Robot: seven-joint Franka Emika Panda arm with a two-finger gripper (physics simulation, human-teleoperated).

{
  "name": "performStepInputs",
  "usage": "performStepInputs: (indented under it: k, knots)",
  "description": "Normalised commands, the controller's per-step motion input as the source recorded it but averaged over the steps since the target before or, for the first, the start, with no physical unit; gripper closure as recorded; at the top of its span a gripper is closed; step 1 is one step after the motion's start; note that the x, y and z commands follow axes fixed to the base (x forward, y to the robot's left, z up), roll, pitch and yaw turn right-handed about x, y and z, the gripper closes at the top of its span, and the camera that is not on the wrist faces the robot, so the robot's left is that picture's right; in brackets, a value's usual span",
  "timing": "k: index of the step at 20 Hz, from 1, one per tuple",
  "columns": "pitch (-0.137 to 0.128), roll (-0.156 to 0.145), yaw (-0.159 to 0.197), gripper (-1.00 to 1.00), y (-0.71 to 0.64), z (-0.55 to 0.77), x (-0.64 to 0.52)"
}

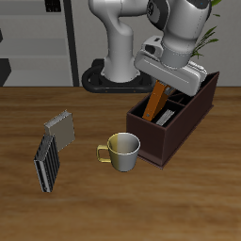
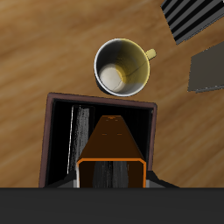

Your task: Place the green book into the left desk caddy's left compartment and place the black book into the left desk caddy's right compartment and place the orange book into the left desk caddy's right compartment

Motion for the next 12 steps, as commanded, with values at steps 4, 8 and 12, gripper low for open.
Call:
performStepInputs:
  k: [4,8,12]
  knots:
    - [-0.005,-0.005,-0.004,1.0,-0.02,-0.03,-0.08]
    - [0.019,0.008,0.0,1.0,-0.04,-0.12,-0.03]
    - [0.005,-0.001,0.001,1.0,-0.05,-0.14,0.0]
